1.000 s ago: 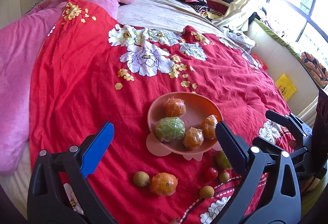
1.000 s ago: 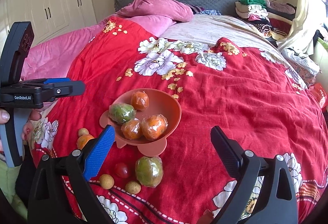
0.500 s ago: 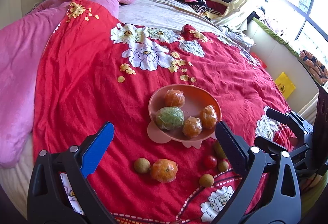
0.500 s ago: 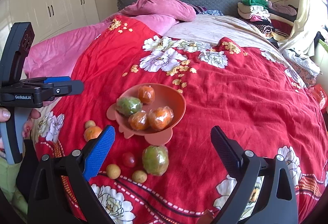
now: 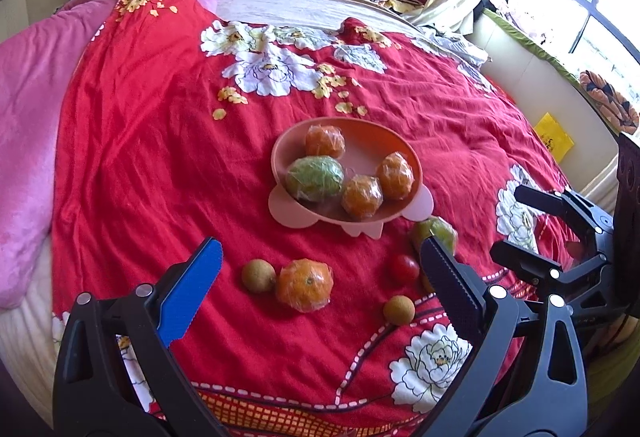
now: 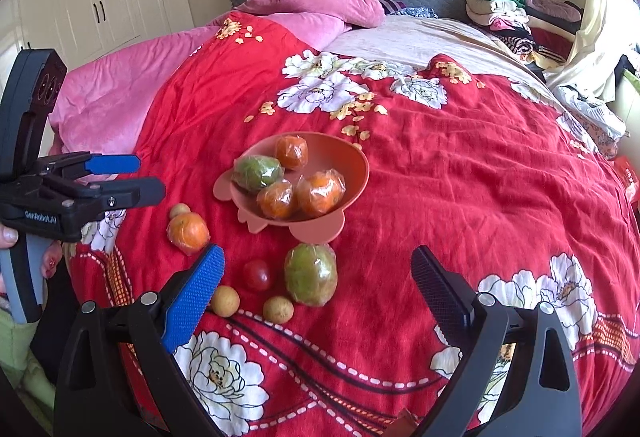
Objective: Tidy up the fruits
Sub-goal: 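Open the left tool off the green mango and lift both tools from the bowl, then reach the left tool to a small brown round fruit while the right tool reaches a wrapped green fruit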
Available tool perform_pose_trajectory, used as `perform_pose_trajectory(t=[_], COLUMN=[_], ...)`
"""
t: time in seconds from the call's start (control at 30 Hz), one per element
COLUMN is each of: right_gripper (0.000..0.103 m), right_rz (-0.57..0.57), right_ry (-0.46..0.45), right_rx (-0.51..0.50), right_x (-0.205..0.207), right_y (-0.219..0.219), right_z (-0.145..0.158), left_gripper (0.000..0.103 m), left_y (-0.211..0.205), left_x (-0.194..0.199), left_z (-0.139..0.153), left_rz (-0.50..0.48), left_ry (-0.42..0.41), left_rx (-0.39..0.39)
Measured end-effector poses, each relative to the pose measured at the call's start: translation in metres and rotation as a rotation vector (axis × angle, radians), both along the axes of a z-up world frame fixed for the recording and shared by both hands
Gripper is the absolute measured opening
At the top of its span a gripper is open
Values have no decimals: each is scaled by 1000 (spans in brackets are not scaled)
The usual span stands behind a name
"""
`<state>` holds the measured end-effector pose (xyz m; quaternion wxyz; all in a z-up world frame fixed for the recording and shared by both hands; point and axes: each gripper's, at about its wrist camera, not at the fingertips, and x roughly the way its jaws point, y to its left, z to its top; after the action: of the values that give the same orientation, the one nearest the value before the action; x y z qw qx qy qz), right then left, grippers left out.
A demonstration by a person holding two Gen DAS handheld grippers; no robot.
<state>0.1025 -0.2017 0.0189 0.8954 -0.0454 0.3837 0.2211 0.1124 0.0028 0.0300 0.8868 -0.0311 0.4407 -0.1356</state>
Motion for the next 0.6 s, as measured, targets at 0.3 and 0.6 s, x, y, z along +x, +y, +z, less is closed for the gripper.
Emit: perform_pose_trajectory(t=[0.3, 0.6], right_gripper=[94, 94], right_rz=[-5, 0], right_ry=[4, 30], right_rx=[-2, -17], right_x=[-5, -10], right_y=[-5, -7], right_z=[-2, -12], left_gripper=[93, 93], left_y=[-16, -25], left_x=[-14, -27], left_z=[-14, -28], left_rz=[-46, -78], left_ry=[29, 59], left_rx=[20, 38])
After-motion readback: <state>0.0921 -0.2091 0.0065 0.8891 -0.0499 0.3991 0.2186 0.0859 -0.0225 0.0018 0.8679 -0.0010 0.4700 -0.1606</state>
